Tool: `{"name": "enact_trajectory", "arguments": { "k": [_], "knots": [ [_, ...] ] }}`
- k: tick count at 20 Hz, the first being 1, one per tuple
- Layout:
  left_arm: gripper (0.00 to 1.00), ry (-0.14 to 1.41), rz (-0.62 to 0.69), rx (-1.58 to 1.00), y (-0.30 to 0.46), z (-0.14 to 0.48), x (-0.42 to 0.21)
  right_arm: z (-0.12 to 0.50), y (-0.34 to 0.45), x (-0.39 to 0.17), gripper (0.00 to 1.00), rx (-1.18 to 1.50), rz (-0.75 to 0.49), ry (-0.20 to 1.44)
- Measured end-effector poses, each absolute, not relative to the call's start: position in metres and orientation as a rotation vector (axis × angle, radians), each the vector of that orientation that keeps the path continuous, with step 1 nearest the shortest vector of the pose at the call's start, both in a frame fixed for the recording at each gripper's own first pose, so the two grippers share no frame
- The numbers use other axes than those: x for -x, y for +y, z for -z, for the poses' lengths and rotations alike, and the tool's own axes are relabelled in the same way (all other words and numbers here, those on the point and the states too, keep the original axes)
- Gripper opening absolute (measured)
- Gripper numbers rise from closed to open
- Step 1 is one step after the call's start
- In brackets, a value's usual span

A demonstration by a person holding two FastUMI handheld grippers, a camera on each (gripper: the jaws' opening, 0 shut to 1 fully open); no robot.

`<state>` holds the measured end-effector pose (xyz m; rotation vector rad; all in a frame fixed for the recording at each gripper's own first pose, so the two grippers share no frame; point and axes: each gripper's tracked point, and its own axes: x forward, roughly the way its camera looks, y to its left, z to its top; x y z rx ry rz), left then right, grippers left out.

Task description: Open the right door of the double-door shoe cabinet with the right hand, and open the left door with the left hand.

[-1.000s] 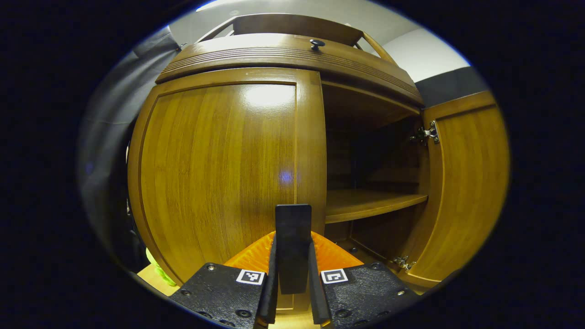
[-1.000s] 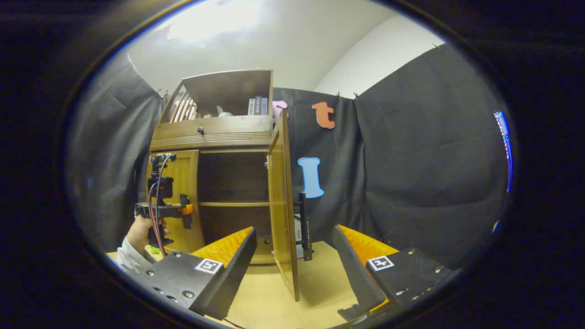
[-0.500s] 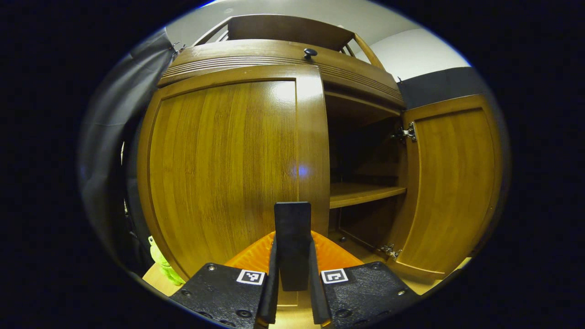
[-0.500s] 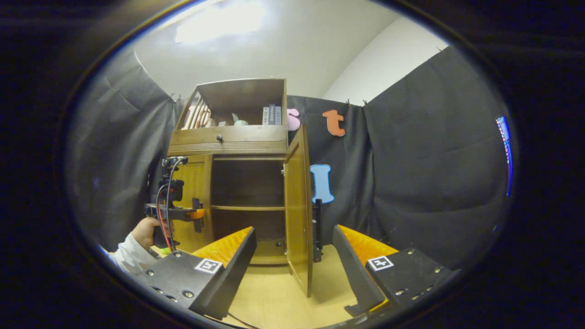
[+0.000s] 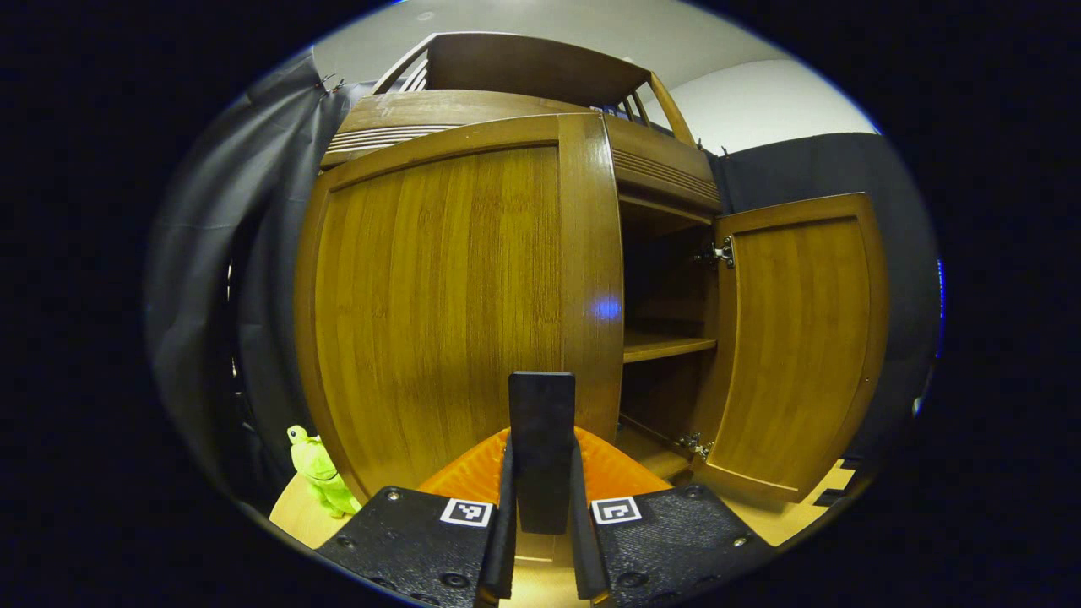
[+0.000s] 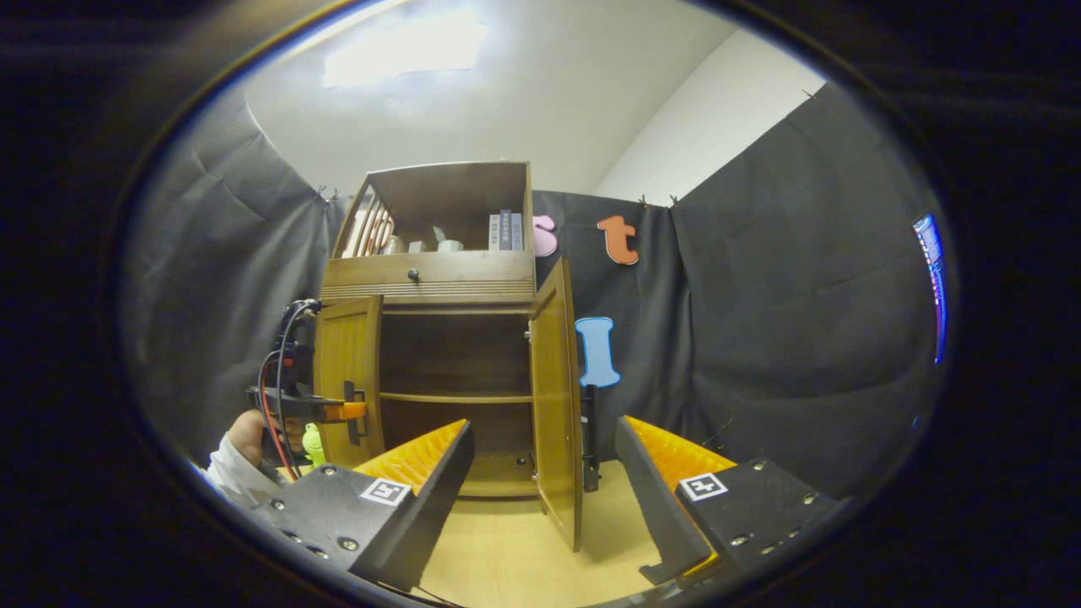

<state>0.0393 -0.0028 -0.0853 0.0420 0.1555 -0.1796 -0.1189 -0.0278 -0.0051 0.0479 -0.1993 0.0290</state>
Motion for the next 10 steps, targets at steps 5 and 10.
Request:
{"name": "enact_trajectory", "arguments": {
  "k": [5, 10],
  "knots": [
    [0.29, 0.149, 0.17, -0.052, 0.009, 0.082, -0.015, 0.006, -0.028, 0.12, 1.0, -0.036, -0.033, -0.186],
    [0.29, 0.113, 0.15, -0.069, 0.027, 0.073, 0.011, 0.006, -0.026, 0.121, 1.0, -0.034, -0.056, -0.174]
  ]
}}
